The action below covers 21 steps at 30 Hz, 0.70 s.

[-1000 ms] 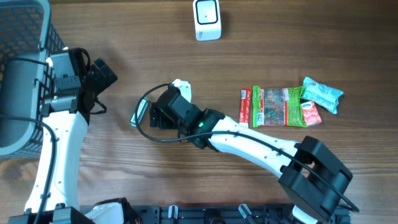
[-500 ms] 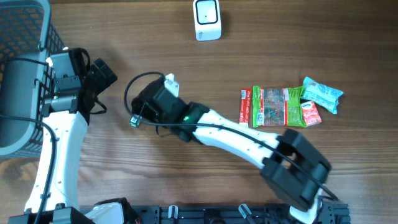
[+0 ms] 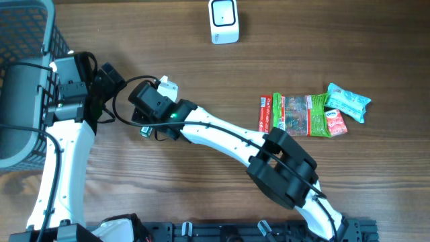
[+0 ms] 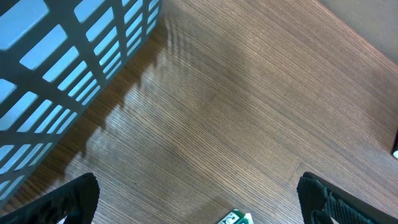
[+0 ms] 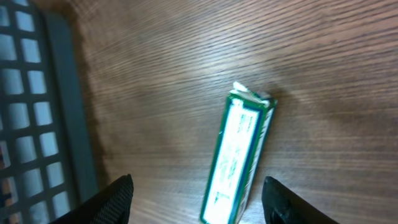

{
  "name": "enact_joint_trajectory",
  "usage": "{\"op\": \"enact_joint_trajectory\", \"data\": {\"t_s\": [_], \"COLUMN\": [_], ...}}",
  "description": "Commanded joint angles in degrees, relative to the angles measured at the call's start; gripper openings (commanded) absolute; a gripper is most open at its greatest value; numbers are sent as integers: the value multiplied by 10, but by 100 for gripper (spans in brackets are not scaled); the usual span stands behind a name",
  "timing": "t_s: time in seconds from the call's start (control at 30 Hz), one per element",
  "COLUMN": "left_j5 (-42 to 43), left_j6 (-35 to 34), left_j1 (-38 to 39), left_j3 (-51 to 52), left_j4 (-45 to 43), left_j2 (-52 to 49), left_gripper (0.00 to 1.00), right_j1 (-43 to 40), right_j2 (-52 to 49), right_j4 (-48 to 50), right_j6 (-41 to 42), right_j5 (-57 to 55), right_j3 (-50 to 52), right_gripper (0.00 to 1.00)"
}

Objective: Scan the item barcode

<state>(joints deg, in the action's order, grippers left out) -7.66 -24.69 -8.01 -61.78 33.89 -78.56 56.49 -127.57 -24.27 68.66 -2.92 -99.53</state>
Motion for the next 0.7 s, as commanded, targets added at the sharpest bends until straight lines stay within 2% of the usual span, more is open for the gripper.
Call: {"op": "enact_joint_trajectory", "data": {"t_s": [0.0, 0.1, 0.3, 0.53, 0.67], "left_j5": [-5, -5, -5, -5, -5], "left_j6": [3, 3, 3, 3, 3], "left_j1": [-2, -2, -2, -2, -2], "left_j3": [-4, -4, -4, -4, -4], "left_j4": [-2, -2, -2, -2, -2], "left_j2": [-2, -2, -2, -2, -2], "left_gripper": [100, 100, 100, 100, 100], "right_j1": [5, 4, 4, 3, -13], "right_j2": [-24, -43, -62, -62, -58], "right_j4": [2, 2, -9, -46, -76], "right_j6": [-10, -10, -14, -27, -48], "right_j5": [-31, -34, -43, -72, -71], "right_j3": [-7, -7, -6, -6, -6], "right_gripper": [65, 63, 52, 50, 39]}}
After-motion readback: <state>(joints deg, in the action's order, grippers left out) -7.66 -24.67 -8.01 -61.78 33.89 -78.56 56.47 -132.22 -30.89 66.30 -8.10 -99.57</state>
